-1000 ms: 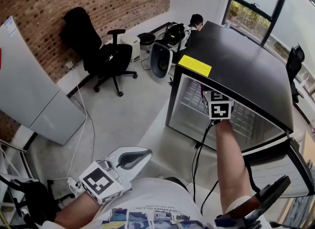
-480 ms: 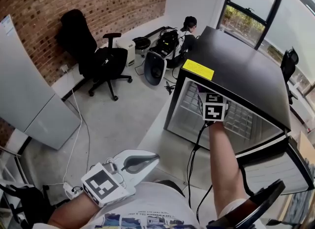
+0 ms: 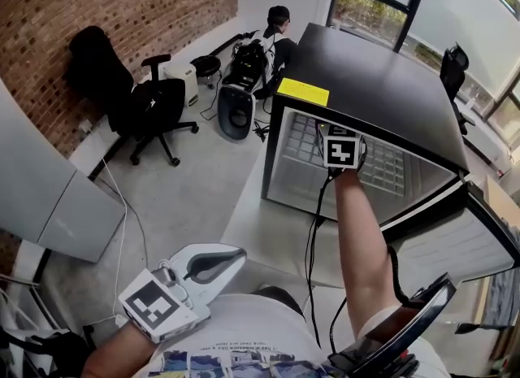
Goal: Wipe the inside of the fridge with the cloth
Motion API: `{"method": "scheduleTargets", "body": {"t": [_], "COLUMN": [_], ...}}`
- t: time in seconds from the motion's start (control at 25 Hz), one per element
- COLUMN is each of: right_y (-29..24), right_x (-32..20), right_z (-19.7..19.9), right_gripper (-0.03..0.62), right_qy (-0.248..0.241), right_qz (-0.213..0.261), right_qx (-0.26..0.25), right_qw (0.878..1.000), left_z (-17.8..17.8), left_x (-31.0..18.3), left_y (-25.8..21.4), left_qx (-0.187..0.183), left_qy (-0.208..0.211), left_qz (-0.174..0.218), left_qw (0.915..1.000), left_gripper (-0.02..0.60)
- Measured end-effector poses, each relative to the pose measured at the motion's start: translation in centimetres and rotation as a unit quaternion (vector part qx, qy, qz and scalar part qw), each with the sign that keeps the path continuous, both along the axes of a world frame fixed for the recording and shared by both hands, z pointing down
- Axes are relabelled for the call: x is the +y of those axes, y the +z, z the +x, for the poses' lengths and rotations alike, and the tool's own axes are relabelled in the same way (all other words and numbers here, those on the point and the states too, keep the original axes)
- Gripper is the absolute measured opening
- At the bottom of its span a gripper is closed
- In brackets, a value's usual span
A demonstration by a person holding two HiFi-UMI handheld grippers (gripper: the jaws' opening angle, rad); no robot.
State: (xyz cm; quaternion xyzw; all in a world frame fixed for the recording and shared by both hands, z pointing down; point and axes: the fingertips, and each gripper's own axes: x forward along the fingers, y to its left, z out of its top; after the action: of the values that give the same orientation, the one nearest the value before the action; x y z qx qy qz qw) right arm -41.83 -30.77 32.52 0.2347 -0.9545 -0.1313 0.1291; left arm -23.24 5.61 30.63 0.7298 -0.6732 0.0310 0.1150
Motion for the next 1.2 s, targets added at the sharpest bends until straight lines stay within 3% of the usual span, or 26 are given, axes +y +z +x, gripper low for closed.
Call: {"method": "scheduleTargets", "body": {"t": [0.28,0.72,0.84,1.2], "right_y": [0.1,-0.1,-0.1,-1.1], "right_x": [-2.6,-5.9,-7.0,-9.7], "right_z": [3.2,8.2,9.7,15.1], "right_gripper": [0.052,0.052,0.052,0.052], "right_qy": [0.056,0.116,0.144,0.217], "right_qz": [-0.014,0.001,-0.005,-0.006], "right_qx": [0.000,0.010,0.009,0.004], "right_qw": [0.998,0.993,0.990,0.976], "left_z": [-0.4,-0.5,-0.9,0.2], "left_x": [1.4,2.2,2.4,1.4], "left_y": [-0.2,0.8,1.1,0.9], "left_qx": [0.007,0.009,-0.002,0.012], "left_qy": [0.016,0.041,0.048,0.068], "left_qz": [0.001,-0.009,-0.012,-0.008], "left_qw": [0.9998,0.9991,0.9988,0.9976], "left_gripper": [0.006,0.006,0.006,0.006]}}
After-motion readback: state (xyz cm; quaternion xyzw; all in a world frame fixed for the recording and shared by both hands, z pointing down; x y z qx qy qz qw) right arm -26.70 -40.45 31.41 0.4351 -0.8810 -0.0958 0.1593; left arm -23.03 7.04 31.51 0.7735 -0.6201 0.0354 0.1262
